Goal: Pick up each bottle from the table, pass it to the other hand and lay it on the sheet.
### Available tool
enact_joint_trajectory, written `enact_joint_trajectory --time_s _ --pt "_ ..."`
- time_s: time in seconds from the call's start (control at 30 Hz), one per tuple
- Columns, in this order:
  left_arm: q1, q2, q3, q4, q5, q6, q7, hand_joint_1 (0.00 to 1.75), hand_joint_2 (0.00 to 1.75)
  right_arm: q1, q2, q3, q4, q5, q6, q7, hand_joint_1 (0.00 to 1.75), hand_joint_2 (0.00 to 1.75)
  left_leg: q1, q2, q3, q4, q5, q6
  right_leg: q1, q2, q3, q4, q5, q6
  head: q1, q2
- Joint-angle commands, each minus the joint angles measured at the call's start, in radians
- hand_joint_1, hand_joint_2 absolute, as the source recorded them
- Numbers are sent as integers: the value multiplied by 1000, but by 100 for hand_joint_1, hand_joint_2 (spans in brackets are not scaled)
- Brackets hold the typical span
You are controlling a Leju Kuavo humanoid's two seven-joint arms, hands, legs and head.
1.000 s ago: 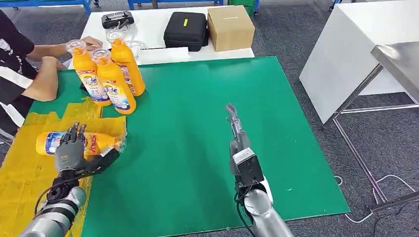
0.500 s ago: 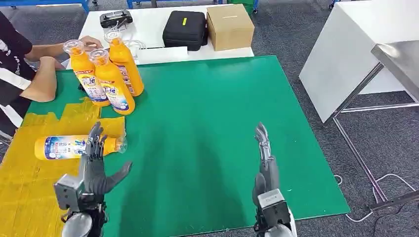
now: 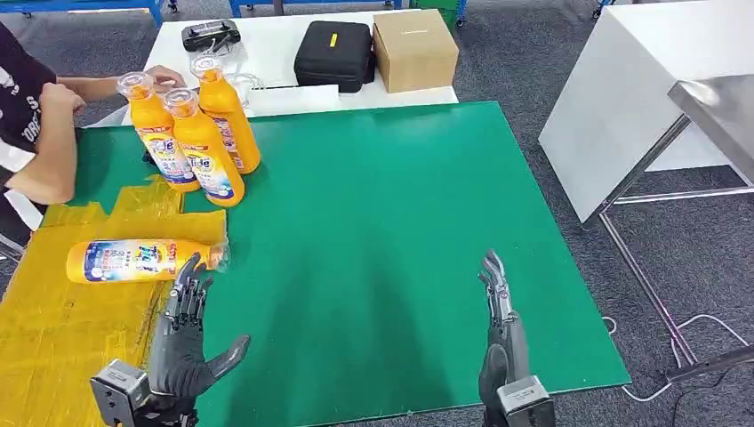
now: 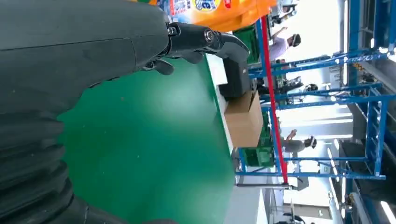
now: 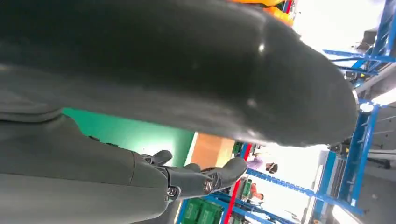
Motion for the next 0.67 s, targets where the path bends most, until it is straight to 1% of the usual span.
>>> enact_joint_trajectory --time_s 0.03,0.13,0.17,0.3,0.33,0.37,0.4,0.47,0.5,0.53,0.57,0.6,0.63,0.67 --pt "-6 19 -31 23 -7 -1 24 0 175 1 -10 -25 13 -28 18 -5 0 0 2 -2 6 1 -4 -2 2 -1 7 -1 -3 -2 0 0" --pt "-9 26 -34 32 -11 -2 29 0 175 -3 -6 -28 20 -43 26 -6 0 0 2 -2 5 0 -3 -1 2 -1 6 -1 -2 -2 0 0" --pt "-17 43 -36 56 -28 0 50 0 175 -18 6 -46 48 -56 43 -20 0 0 1 -2 5 0 -2 -1 1 -1 6 -1 -2 -2 0 0" --pt "-15 36 -17 58 38 -41 49 0 175 -32 13 -47 60 -46 48 -23 0 0 2 -2 9 0 -4 -2 2 0 9 -2 -3 -3 0 0" --pt "-15 36 -17 58 38 -41 49 0 175 -32 13 -47 60 -46 48 -23 0 0 1 -1 6 -1 -2 -2 1 0 6 -2 -2 -2 0 0" --pt "-13 25 -3 53 62 -47 39 0 175 -35 12 -44 62 -41 52 -20 0 0 2 -1 8 -1 -3 -2 2 0 8 -2 -3 -3 0 0" --pt "-13 25 -3 53 62 -47 39 0 175 -35 12 -44 62 -41 52 -20 0 0 1 -1 5 -1 -2 -1 1 0 5 -1 -1 -2 0 0" --pt "-13 26 -1 53 67 -52 38 0 175 -36 10 -42 65 -40 55 -20 0 0 2 -1 8 0 -4 -2 2 0 9 -1 -3 -3 0 0" --pt "-13 26 -1 54 68 -53 38 0 175 -37 7 -40 67 -40 59 -19 0 0 1 -1 5 -1 -2 -1 1 0 5 -1 -1 -2 0 0" --pt "-13 26 0 58 69 -55 39 0 175 -40 6 -40 70 -42 64 -20 0 0 2 -1 8 0 -3 -2 2 0 8 -2 -3 -3 0 0" --pt "-14 26 0 60 70 -56 39 0 175 -41 6 -40 71 -43 65 -20 0 0 1 -1 5 -1 -2 -1 1 0 5 -1 -1 -2 0 0" --pt "-15 25 1 64 71 -59 39 0 175 -44 5 -38 74 -43 69 -21 0 0 2 -1 7 -1 -3 -2 2 0 7 -2 -2 -2 0 0" --pt "-16 24 2 68 73 -60 39 0 175 -45 4 -38 75 -45 71 -21 0 0 1 -1 4 -1 -1 -1 1 0 4 -1 -1 -1 0 0" --pt "-18 23 3 71 76 -63 39 0 175 -48 3 -38 77 -46 75 -21 0 0 2 -1 6 -1 -2 -2 1 0 7 -1 -2 -2 0 0"
